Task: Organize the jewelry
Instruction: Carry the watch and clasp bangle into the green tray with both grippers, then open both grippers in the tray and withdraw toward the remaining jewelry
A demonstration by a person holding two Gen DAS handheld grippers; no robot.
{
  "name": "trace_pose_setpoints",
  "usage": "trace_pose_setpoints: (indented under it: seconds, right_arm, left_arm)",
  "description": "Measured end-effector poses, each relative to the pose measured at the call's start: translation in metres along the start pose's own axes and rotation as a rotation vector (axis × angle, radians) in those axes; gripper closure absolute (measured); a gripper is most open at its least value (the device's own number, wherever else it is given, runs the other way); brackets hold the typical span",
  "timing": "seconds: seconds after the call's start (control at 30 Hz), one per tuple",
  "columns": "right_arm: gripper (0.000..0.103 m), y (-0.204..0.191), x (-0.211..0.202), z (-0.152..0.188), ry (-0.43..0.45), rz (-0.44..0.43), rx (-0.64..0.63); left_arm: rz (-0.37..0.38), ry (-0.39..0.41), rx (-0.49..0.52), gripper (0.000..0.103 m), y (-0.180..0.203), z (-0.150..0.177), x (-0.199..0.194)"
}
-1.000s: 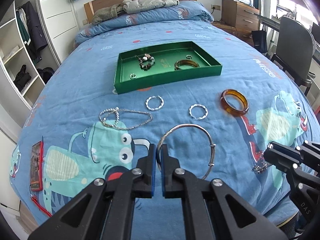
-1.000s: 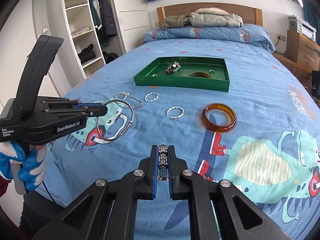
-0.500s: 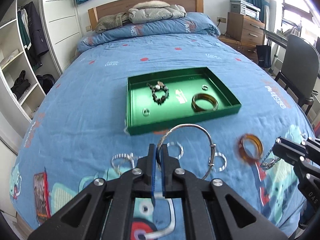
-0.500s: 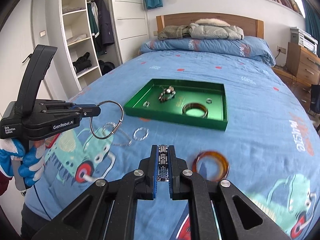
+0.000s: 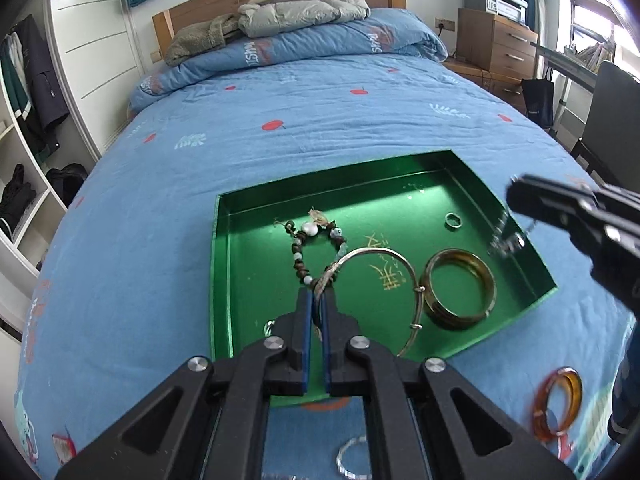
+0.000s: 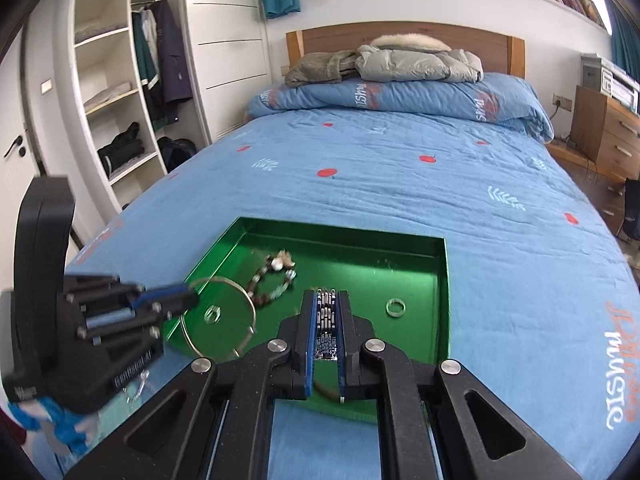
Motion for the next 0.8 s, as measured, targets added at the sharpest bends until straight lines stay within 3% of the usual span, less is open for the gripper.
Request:
trace_pose_setpoints:
  seconds: [0.17, 0.37, 0.8]
  right_arm:
    - [0.095, 0.020, 0.042, -0.017, -0.006, -0.023, 0.075]
    - [0.095, 0.042, 0.080, -0.007, -0.078, -0.026, 0.138]
    - [0.094, 0.072, 0.089, 0.017, -0.159, 0.043, 0.227]
  left_arm:
    - [0.024, -0.044, 0.008, 0.099, 0.010, 0.002, 0.032]
    - [0.033, -0.074, 0.027, 0.099, 0.015, 0.011, 0.052]
    - [0.017, -0.084, 0.014, 0.099, 0.016, 0.016, 0.063]
Point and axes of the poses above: each gripper's, at about its wrist camera, not at the fingertips, and x roughly the way its jaws point, y to its right, z to its underside, the point moved 4 cm from there along x, roughly the way its jaws point, and after that the axes turned 15 degrees about -z, right-handed, at the moved point
